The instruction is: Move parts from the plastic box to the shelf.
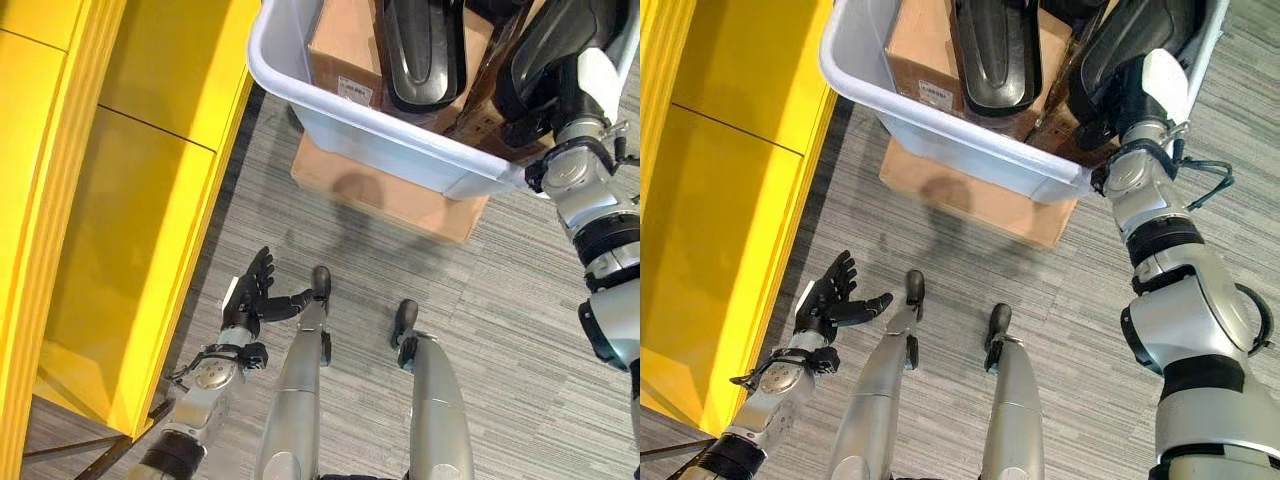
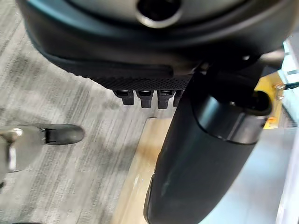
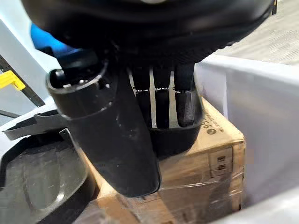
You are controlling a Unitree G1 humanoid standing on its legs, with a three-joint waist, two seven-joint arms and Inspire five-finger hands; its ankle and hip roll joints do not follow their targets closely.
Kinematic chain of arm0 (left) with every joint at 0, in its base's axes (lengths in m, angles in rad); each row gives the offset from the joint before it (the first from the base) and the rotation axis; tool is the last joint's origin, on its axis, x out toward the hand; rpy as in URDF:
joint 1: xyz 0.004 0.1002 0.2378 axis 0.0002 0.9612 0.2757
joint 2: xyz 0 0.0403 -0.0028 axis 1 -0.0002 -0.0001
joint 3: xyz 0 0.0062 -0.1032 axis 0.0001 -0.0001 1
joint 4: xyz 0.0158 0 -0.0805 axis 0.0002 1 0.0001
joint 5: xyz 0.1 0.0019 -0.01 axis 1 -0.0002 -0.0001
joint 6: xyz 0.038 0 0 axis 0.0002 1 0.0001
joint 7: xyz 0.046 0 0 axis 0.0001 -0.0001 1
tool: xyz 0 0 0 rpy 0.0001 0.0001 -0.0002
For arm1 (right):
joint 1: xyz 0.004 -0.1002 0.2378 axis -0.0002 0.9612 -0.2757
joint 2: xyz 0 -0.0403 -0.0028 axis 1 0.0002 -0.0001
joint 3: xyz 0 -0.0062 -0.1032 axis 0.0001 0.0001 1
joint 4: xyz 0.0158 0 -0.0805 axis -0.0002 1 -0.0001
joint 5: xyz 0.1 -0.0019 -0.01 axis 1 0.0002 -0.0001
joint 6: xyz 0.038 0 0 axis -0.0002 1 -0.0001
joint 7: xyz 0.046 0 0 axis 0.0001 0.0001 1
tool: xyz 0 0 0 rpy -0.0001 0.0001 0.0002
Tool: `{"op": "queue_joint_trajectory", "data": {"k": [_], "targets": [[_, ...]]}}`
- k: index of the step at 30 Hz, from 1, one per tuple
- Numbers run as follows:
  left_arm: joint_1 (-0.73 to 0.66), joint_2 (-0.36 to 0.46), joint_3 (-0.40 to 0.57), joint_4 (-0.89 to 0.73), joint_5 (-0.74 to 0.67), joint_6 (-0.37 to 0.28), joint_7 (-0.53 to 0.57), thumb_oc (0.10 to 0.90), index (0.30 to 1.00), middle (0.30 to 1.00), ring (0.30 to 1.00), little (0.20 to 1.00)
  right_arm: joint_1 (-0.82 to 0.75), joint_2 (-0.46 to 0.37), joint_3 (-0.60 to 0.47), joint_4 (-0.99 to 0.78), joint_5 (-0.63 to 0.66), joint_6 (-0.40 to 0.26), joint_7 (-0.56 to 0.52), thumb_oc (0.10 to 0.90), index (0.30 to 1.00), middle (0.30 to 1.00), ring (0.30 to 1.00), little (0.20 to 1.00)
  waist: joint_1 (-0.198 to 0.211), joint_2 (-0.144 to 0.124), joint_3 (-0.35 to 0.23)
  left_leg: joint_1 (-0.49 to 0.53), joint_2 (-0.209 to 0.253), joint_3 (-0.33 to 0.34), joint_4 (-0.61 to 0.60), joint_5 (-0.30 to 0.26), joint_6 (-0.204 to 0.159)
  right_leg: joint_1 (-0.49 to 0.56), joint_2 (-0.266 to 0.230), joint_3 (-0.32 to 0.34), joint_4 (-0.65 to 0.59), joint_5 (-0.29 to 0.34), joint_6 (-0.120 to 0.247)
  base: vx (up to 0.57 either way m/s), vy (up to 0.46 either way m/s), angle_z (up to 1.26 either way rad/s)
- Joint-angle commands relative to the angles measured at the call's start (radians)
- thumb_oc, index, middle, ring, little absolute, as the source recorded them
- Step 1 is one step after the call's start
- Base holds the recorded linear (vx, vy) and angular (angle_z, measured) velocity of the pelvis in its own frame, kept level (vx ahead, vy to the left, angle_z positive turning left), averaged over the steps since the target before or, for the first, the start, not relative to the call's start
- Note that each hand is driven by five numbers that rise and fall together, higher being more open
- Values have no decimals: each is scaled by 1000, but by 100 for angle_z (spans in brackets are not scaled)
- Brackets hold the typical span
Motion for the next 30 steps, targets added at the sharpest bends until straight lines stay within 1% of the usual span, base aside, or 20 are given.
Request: {"op": "queue_joint_trajectory", "data": {"k": [1, 4, 6, 8, 10, 13, 14, 17, 18, 19, 22, 24, 25, 26, 30], "targets": [[14, 17, 25, -86, -9, -63, -1, 900, 1000, 1000, 1000, 1000, -16, -32, 25, -2, -21, -22, 19, 400, 300, 300, 300, 300, 14, -1, -2, 81, 82, -13, 174, -279, -25, 149, -54, 43, -193, 69, 60, -55, -20, 5], [15, 23, 31, -70, -8, -61, -12, 900, 1000, 1000, 1000, 1000, -2, -44, 8, -15, -16, -23, 25, 400, 300, 300, 300, 300, 21, -7, -2, 143, 77, -15, 141, -266, -30, 212, -61, 32, -218, 74, 63, -36, -14, 9], [15, 24, 41, -64, -7, -58, -22, 900, 1000, 1000, 1000, 1000, 26, -58, -7, -65, -21, -23, 37, 400, 300, 300, 300, 300, 26, -14, -2, 209, 76, -23, 115, -254, -36, 284, -70, 20, -239, 75, 65, -25, -17, 5], [18, 26, 44, -62, -7, -57, -26, 900, 1000, 1000, 1000, 1000, 35, -59, -10, -74, -24, -22, 39, 400, 300, 300, 300, 300, 27, -17, -2, 229, 78, -26, 105, -252, -37, 303, -70, 17, -247, 77, 66, -21, -14, 7], [20, 32, 44, -64, -10, -52, -39, 900, 1000, 1000, 1000, 1000, 48, -64, -22, -93, -27, -24, 44, 400, 300, 300, 300, 300, 34, -22, -2, 277, 79, -35, 82, -242, -40, 357, -75, 2, -270, 84, 70, -32, -17, 5], [30, 39, 46, -46, -8, -40, -59, 900, 1000, 1000, 1000, 1000, 85, -67, -45, -139, -24, -32, 59, 400, 300, 300, 300, 300, 41, -34, -50, 323, 84, -48, 41, -220, -46, 410, -78, -19, -311, 96, 74, -20, -12, 11], [41, 35, 42, -30, -8, -32, -80, 900, 1000, 1000, 1000, 1000, 118, -75, -50, -180, -37, -35, 78, 400, 300, 300, 300, 300, 44, -45, -76, 346, 89, -53, 20, -210, -49, 442, -77, -31, -337, 104, 77, -1, -15, 10], [55, 37, 45, -21, -9, -23, -92, 900, 1000, 1000, 1000, 1000, 131, -90, -49, -223, -49, -34, 92, 400, 300, 300, 300, 300, 43, -48, -94, 362, 91, -53, -2, -201, -51, 454, -77, -38, -351, 110, 81, -12, -3, 7], [65, 40, 54, -14, -10, -19, -100, 900, 1000, 1000, 1000, 1000, 142, -104, -46, -274, -60, -37, 100, 400, 300, 300, 300, 300, 40, -52, -111, 380, 95, -54, -19, -198, -54, 468, -76, -38, -359, 110, 84, -7, 11, 7], [65, 40, 54, -14, -10, -19, -100, 900, 1000, 1000, 1000, 1000, 143, -104, -47, -275, -60, -37, 100, 400, 300, 300, 300, 300, 39, -52, -113, 378, 94, -54, -23, -193, -54, 466, -76, -39, -363, 114, 84, 0, 0, 0], [85, 41, 61, -2, -6, -7, -114, 900, 1000, 1000, 1000, 1000, 162, -118, -55, -331, -77, -43, 113, 400, 300, 300, 300, 300, 35, -65, -153, 416, 101, -53, -63, -178, -57, 495, -73, -44, -392, 125, 89, 0, 0, 0], [88, 43, 60, -1, -6, -5, -118, 900, 1000, 1000, 1000, 1000, 170, -120, -58, -340, -81, -44, 115, 400, 300, 300, 300, 300, 34, -68, -160, 426, 101, -52, -74, -174, -57, 504, -72, -47, -402, 128, 91, 0, 0, 0], [94, 44, 63, 3, -3, -2, -124, 900, 1000, 1000, 1000, 1000, 174, -127, -56, -350, -89, -46, 125, 400, 300, 300, 300, 300, 32, -71, -179, 442, 104, -52, -96, -164, -59, 515, -72, -51, -414, 135, 95, 0, 0, 0], [94, 44, 63, 3, -3, -1, -124, 900, 1000, 1000, 1000, 1000, 174, -127, -56, -350, -89, -46, 125, 400, 300, 300, 300, 300, 32, -71, -179, 444, 104, -52, -98, -163, -59, 516, -72, -51, -415, 135, 95, 0, 0, 0], [103, 45, 75, 8, 4, 1, -129, 900, 1000, 1000, 1000, 1000, 178, -149, -53, -404, -97, -54, 144, 400, 300, 300, 300, 300, 23, -83, -217, 476, 113, -44, -137, -148, -61, 538, -70, -51, -440, 147, 100, 0, 0, 0]]}}
